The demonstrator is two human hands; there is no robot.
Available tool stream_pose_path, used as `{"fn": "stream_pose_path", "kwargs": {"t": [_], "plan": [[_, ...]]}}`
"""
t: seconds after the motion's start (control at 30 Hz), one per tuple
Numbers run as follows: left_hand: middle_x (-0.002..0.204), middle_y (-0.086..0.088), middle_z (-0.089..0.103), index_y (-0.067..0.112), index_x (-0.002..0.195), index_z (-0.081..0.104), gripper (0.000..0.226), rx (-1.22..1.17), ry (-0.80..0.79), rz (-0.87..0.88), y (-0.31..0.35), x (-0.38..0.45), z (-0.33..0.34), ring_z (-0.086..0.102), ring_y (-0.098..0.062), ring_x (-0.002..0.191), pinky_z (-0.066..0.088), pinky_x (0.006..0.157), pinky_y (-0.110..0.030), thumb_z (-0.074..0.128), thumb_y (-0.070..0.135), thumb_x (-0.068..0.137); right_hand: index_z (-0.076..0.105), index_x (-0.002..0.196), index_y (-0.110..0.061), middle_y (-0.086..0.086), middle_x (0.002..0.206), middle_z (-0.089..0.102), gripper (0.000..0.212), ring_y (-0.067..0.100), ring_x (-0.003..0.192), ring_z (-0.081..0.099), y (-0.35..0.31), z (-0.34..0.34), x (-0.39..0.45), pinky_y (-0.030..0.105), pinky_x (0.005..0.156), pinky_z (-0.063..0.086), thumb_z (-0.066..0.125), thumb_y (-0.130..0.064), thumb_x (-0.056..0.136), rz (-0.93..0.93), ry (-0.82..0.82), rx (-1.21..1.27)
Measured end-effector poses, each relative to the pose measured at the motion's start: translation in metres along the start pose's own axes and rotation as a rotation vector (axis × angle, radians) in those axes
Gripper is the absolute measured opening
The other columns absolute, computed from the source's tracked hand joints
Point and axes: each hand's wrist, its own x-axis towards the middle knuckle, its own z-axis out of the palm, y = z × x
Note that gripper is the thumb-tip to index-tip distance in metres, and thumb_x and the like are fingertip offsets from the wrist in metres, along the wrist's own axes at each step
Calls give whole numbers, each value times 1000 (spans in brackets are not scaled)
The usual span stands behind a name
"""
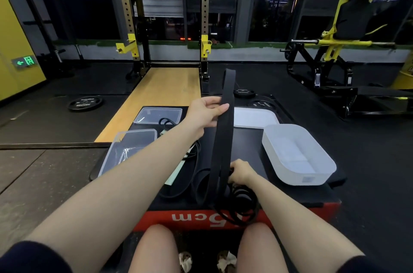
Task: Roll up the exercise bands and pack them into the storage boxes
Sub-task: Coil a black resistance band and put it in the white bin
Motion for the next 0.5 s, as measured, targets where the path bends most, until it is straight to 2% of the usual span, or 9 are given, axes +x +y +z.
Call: {"fn": "stream_pose_path", "kwargs": {"t": [0.07, 0.13, 0.2, 0.27, 0.33, 0.4, 0.43, 0.5], "plan": [[75, 5, 67, 20, 85, 60, 15, 16, -5, -6, -2, -4, 0, 66, -4, 60, 57, 59, -22, 66, 7, 85, 51, 56, -19, -2, 66, 57, 33, 16, 62, 53, -7, -2, -10, 22, 57, 42, 54, 4, 80, -33, 20, -19], [78, 4, 68, 19, 89, 61, 13, 24, -9, -25, -5, -9, -1, 66, -8, 65, 57, 64, -25, 66, 7, 85, 43, 54, -21, -7, 61, 47, 38, 15, 60, 47, -12, -4, -17, 19, 52, 37, 48, 2, 84, -66, 21, -55], [84, 1, 68, 13, 100, 63, 17, 39, -24, -41, -9, -14, -2, 67, -13, 71, 57, 71, -31, 66, 8, 84, 48, 58, -17, -6, 65, 51, 31, 14, 61, 45, -14, -3, -19, 21, 50, 35, 47, -1, 86, -101, 1, -72], [87, 1, 69, 12, 105, 62, 22, 53, -28, -56, -14, -19, -3, 67, -14, 75, 57, 73, -32, 67, 8, 84, 58, 69, -11, 4, 79, 63, 18, 11, 61, 47, -16, -2, -24, 18, 48, 36, 50, -8, 85, -137, -29, -81], [86, 2, 68, 13, 105, 61, 22, 56, -32, -66, -18, -26, -4, 67, -14, 74, 58, 68, -29, 67, 9, 84, 55, 69, -15, 7, 87, 64, 16, 18, 72, 53, -18, 1, -29, 23, 58, 40, 53, -13, 85, -176, -76, -116], [85, 4, 68, 14, 107, 60, 24, 58, -28, -84, -21, -32, -4, 66, -11, 72, 55, 60, -23, 67, 10, 84, 51, 65, -20, 0, 79, 59, 22, 21, 79, 53, -21, 6, -36, 29, 65, 43, 54, -13, 86, -232, -149, -165], [86, 5, 68, 14, 108, 60, 25, 57, -25, -92, -23, -34, -5, 66, -11, 73, 54, 60, -23, 67, 10, 84, 55, 67, -18, 0, 78, 59, 20, 22, 82, 55, -21, 9, -40, 33, 69, 47, 56, -12, 85, -253, -189, -157], [90, 3, 69, 13, 111, 61, 27, 46, -32, -105, -27, -37, -5, 66, -12, 76, 56, 70, -27, 67, 11, 84, 65, 85, -1, 15, 91, 64, 7, 32, 90, 60, -20, 15, -43, 43, 81, 51, 62, -7, 83, -266, -246, -116]]}}
